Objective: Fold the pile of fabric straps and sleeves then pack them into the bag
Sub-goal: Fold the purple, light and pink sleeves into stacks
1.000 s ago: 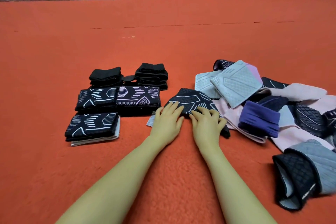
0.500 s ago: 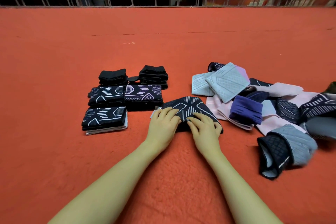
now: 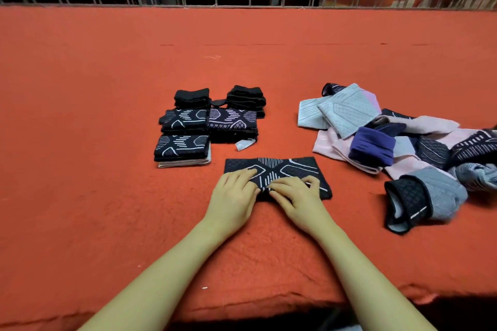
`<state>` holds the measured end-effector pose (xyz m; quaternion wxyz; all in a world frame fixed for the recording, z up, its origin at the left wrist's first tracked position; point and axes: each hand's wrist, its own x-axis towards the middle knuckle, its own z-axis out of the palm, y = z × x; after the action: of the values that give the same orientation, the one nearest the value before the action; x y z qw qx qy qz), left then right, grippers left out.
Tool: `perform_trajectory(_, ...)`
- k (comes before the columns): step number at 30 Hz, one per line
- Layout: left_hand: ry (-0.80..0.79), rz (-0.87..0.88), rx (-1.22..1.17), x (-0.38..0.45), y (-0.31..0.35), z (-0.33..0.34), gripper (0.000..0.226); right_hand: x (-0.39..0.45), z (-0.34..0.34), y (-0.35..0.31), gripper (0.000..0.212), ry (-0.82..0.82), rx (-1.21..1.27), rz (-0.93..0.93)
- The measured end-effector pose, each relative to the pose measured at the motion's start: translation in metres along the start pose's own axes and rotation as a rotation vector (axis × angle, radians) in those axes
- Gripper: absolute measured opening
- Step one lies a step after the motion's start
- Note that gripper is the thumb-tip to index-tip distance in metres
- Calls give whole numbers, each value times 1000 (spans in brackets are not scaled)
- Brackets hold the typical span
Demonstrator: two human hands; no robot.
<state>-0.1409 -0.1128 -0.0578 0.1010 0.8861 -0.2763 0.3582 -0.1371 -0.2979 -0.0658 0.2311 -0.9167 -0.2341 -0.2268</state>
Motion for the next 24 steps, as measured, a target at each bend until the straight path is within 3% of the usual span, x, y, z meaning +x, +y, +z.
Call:
perform_trajectory(5, -193, -208, -43, -9, 4, -2, 34, 0, -3, -4, 35, 18, -77, 30)
perform_trajectory(9, -250, -272, -14, 5, 7, -1, 36, 5, -8, 6, 36, 162, -195, 308)
perform_trajectory(12, -296, -251, 7, 21, 15, 2, 44, 11, -17, 25, 39, 98, -275, 427)
perform_trajectory(15, -497, -325, -97, 36, 29, 11, 51, 7, -22, 35, 36, 29, -416, 451)
perform_trajectory(20, -658, -348, -86, 55, 45, 35, 51, 4, -19, 34, 46, 1, -438, 664)
perform_trajectory(24, -770, -418, -88, 58, 44, 45, 55, 5, -18, 40, 48, 7, -424, 635)
